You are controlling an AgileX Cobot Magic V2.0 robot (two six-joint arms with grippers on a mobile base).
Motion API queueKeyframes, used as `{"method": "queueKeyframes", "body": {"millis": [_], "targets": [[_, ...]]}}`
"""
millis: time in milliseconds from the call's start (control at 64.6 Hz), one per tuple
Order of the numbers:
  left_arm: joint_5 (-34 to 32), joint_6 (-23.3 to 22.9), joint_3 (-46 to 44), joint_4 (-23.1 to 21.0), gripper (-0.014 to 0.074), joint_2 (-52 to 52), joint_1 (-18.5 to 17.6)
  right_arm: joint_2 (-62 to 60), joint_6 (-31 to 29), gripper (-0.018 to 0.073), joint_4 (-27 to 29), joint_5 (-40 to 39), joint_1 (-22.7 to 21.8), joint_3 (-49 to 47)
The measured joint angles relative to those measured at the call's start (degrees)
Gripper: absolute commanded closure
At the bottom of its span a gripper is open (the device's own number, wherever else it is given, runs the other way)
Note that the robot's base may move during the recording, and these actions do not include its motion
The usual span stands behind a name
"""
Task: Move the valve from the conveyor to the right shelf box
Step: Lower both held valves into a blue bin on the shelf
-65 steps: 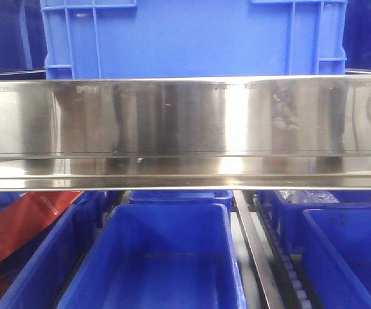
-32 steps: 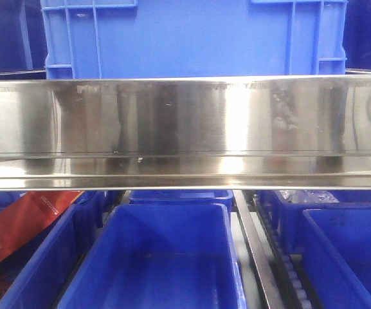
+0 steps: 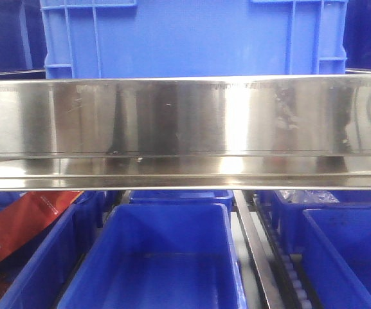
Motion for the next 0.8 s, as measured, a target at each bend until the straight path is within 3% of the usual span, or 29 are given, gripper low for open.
{"method": "queueKeyframes", "body": {"millis": [108,511,681,805], "targets": [[0.5,1.9,-5.4,-2.1,0.0707,4.8,-2.3,3.9,-0.1,0.0721,0.3,-0.6,2.3,-4.4],[3.0,3.7,-32.9,-2.7,0.0707,29.7,-20.6,23.5,-0.2,0.0721,0.3,-6.5,10.2,-26.9],[3.0,3.7,-46.2,-3.4,0.0707,42.9,-24.9,33.6,-0.2,0.0721,0.4,-9.7,13.2,-34.7],[2.5,3.7,-53.0,-5.8,0.0707,51.6,-25.7,39.4,-0.3,0.0721,0.5,-11.7,13.7,-37.0]]}}
